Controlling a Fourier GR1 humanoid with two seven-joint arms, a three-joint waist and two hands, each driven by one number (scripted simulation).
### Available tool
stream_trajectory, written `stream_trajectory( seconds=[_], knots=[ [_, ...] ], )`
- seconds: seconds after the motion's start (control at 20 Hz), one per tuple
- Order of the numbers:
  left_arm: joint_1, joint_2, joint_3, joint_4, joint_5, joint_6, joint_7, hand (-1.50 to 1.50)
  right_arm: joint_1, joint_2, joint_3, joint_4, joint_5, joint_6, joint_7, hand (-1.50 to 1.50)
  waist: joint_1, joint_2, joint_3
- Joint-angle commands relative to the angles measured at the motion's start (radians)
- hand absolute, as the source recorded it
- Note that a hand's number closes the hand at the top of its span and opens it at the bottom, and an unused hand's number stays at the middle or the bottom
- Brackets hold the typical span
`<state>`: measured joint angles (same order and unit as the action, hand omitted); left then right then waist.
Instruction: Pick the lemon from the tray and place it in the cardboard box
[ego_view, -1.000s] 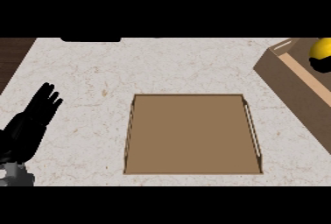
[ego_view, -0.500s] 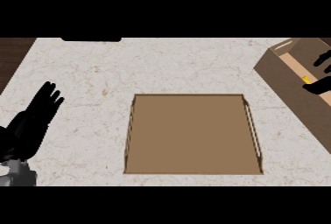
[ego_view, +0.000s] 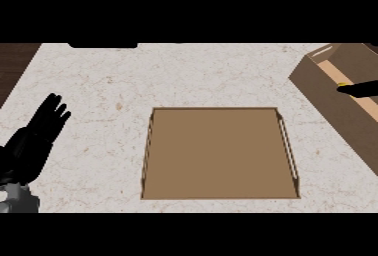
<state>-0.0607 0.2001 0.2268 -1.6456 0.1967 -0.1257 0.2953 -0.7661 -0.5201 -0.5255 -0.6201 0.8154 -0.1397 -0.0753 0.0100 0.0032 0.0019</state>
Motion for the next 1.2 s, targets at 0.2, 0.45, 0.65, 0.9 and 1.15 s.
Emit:
stream_trajectory(
  seconds=[0.2, 0.45, 0.65, 0.9, 1.15],
  knots=[
    [-0.006, -0.001, 0.006, 0.007, -0.002, 0.012, 0.014, 0.0, 0.067, 0.001, -0.232, -0.055, -0.27, -0.05, -0.118, -1.5, -0.02, -0.005, -0.001],
    [0.031, -0.012, -0.007, -0.074, 0.006, 0.012, 0.043, 0.0, 0.099, -0.138, -0.285, -0.04, -0.365, 0.084, -0.112, -1.5, -0.008, -0.005, -0.001],
    [0.035, -0.027, -0.019, -0.066, -0.017, 0.03, 0.038, 0.0, 0.152, -0.207, -0.333, -0.019, -0.455, 0.168, -0.157, -1.5, -0.009, -0.004, -0.001],
    [0.016, -0.025, -0.022, -0.047, -0.018, 0.017, 0.03, 0.0, 0.228, -0.277, -0.325, 0.069, -0.5, 0.254, -0.276, -1.5, -0.007, -0.001, -0.001],
    [-0.004, 0.015, 0.029, 0.002, 0.02, -0.023, 0.004, 0.0, 0.27, -0.369, -0.33, 0.135, -0.548, 0.317, -0.324, -1.5, -0.004, -0.001, -0.001]
  ],
)
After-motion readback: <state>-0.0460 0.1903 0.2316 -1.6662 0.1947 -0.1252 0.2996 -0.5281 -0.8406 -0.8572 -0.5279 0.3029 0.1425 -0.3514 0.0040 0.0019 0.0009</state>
